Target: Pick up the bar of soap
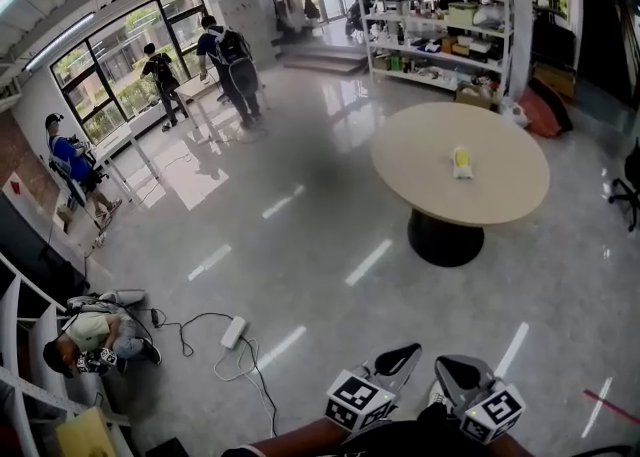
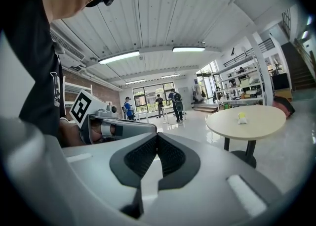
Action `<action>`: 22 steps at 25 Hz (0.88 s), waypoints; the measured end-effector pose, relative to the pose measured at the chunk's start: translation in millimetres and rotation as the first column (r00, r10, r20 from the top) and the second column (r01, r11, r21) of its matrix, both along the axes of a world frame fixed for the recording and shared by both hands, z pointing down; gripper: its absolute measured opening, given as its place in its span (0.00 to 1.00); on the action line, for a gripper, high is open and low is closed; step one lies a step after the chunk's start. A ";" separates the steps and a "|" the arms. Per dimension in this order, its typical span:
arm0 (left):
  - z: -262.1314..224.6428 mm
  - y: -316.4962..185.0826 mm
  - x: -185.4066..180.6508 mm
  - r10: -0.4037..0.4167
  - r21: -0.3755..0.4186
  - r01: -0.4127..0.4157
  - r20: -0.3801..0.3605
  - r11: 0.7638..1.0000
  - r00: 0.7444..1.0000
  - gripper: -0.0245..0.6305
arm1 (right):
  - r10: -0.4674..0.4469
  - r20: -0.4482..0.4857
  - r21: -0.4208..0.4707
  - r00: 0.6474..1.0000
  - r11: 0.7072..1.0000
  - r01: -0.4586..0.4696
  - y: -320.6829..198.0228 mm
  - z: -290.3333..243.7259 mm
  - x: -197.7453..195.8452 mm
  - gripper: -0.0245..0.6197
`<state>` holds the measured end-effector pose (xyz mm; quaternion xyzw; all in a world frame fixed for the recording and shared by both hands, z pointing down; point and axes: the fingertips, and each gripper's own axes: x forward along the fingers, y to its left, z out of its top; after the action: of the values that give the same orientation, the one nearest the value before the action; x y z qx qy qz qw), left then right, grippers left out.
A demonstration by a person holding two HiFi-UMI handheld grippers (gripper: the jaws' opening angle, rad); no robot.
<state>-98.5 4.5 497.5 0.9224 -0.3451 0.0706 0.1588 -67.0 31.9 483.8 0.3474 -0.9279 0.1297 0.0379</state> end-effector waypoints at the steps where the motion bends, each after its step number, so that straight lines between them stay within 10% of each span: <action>1: -0.8 -6.3 2.8 -0.007 0.003 0.007 0.002 1.000 1.000 0.05 | -0.006 0.006 0.015 1.000 1.000 0.006 -7.9 -1.1 3.2 0.05; 22: -28.8 -133.3 148.9 -0.035 0.068 0.033 0.026 0.997 0.999 0.05 | -0.008 0.066 0.087 0.998 0.996 0.002 -140.0 -24.7 150.0 0.05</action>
<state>50.3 -128.9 468.8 0.9202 -0.3649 0.0688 0.1237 83.0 -108.0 459.1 0.3418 -0.9343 0.1006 -0.0076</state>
